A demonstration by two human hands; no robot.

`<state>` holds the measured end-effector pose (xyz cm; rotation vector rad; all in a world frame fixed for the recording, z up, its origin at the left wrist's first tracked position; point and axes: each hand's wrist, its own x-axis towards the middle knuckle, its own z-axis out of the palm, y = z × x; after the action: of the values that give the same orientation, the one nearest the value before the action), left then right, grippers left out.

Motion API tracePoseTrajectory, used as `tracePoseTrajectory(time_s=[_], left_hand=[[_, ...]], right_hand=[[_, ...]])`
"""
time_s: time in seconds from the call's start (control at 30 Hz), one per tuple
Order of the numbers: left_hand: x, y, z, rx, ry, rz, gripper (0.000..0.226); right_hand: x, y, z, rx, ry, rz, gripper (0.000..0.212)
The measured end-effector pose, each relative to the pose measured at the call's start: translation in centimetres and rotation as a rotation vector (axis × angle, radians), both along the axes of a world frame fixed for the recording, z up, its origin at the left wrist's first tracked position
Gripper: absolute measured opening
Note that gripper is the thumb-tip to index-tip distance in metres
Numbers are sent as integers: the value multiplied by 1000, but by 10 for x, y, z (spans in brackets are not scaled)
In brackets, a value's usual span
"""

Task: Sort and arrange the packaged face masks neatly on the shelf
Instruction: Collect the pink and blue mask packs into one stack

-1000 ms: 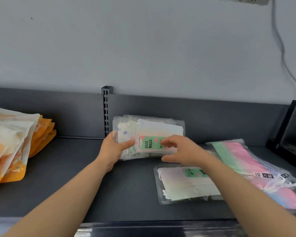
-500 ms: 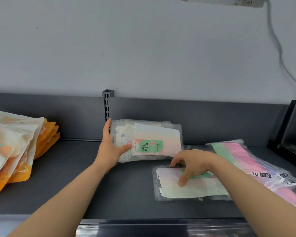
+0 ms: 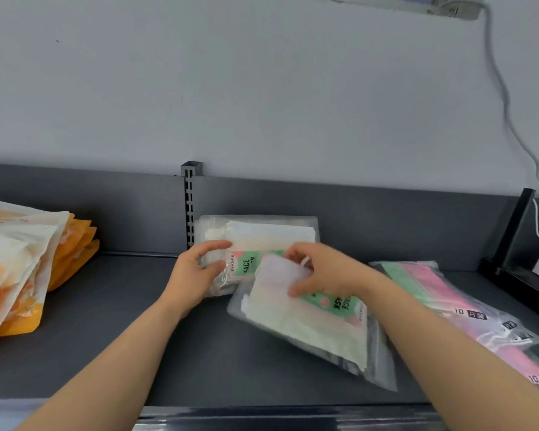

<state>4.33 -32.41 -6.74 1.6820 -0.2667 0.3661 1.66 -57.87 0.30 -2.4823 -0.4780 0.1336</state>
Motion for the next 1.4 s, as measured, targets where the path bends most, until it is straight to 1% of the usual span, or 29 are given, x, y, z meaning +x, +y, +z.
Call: tracePoseTrajectory(time_s=[0.07,0.13,0.2,0.23,0.3,0.37,0.47,0.5,0.53,0.57,0.6,0.67,0.7,0.73,0.77,0.83,0.87,0.9,0.97,1.0,1.1,1.13,1.17,1.23,1.27,1.33,1.37,1.4], left_hand=[[-1,-1,1,-30,-11,-7,41],[0,-2,1,-87,6,-25,35],[1,-2,3,-112,16,-21,19],[0,-2,4,-109,21,-14,15],[1,-3,4,-77,30,4,30],[1,-3,4,-28,15,9,41],[0,-3,3,9,-42,-15,42],[0,-3,2,31,-53,-11,40],[1,-2,1,57,-58,-4,37],[1,-1,0,73,-55,1,35],[1,-1,-1,80,-46,2,32],[4,0,-3,83,-32,16,30],[6,1,-4,82,-32,28,32],[7,1,-4,78,-33,37,36],[8,2,-5,76,-28,48,39],[12,2,-7,84,-13,55,38],[14,3,-8,81,-8,55,36],[15,3,-9,70,-5,50,35],[15,3,-9,43,-2,47,35],[15,3,-8,36,2,47,35],[14,-4,-5,17,29,42,35],[14,-8,-3,6,42,42,34],[13,-10,0,-17,54,43,33],[14,-12,7,-84,62,37,31],[15,-11,11,-111,58,30,30],[18,-8,14,-126,61,19,29],[20,-7,14,-119,71,19,29],[20,-7,12,-111,84,15,29]], right_hand=[[11,0,13,45,-120,-44,38],[23,5,19,20,-196,-51,37],[33,14,16,2,-196,-45,38],[37,20,15,27,-182,-46,37],[43,33,12,92,-176,-42,36],[49,43,8,135,-224,-38,32],[53,47,5,171,-329,-65,29],[54,42,6,145,-361,-97,34],[55,33,6,106,-382,-149,44],[54,22,5,82,-374,-218,59],[53,10,4,78,-324,-301,76],[45,-14,-3,117,-131,-448,109],[40,-22,-9,150,-33,-492,119],[35,-28,-16,191,38,-516,122],[32,-29,-23,242,73,-517,114],[29,-23,-38,378,63,-482,77],[29,-16,-44,434,50,-460,63],[30,-9,-48,481,34,-445,56],[32,-1,-53,530,4,-427,54],[32,-1,-53,521,-8,-418,54],[28,-15,-43,371,-35,-412,48],[25,-23,-37,296,-62,-418,48],[21,-32,-29,198,-95,-430,52],[13,-54,-16,-65,-145,-454,71],[9,-66,-11,-239,-143,-447,79],[0,-87,-9,-550,-58,-415,82],[-4,-92,-11,-631,-6,-402,80],[-8,-95,-16,-665,16,-397,78]])
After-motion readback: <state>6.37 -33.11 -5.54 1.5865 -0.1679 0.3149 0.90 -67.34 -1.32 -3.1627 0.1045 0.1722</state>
